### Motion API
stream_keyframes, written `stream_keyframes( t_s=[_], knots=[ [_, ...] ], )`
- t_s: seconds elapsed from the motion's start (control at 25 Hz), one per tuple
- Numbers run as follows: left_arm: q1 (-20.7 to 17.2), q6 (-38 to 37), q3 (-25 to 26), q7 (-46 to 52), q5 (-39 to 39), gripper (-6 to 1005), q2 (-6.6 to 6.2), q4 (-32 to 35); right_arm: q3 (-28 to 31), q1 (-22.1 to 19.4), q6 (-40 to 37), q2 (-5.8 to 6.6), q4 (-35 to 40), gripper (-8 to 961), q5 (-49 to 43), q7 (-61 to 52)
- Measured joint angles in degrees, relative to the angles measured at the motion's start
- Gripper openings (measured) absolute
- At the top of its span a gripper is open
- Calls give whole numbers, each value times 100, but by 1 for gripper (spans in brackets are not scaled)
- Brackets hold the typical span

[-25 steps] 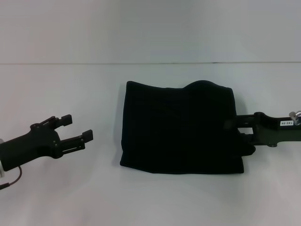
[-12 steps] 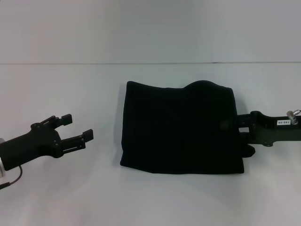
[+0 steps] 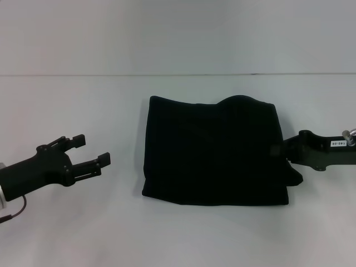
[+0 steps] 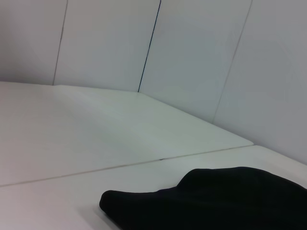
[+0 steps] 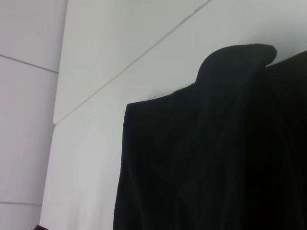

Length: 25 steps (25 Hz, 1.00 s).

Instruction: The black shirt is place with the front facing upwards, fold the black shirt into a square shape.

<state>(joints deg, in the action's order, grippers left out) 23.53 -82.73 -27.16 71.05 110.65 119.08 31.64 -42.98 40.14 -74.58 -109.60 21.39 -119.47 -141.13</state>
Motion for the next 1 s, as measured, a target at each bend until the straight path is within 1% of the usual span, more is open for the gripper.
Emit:
stream_keyframes(
  t_s=[0.24, 0.4, 0.64, 0.8, 1.0],
  knots=[
    [20, 2, 0, -50, 0, 934, 4, 0, 51, -18, 35, -2, -1, 92, 10, -2],
    [20, 3, 0, -51, 0, 933, 9, 0, 432, -123, -8, -13, -3, 22, 20, 28],
    [25, 3, 0, -54, 0, 932, 9, 0, 1124, -424, -80, 6, -46, 24, 27, 195],
    [43, 2, 0, -56, 0, 931, 9, 0, 1146, -518, 87, -9, -71, 25, 2, 211],
    [57, 2, 0, -56, 0, 930, 18, 0, 1013, -537, 281, -80, -100, 27, -23, 218]
  ],
)
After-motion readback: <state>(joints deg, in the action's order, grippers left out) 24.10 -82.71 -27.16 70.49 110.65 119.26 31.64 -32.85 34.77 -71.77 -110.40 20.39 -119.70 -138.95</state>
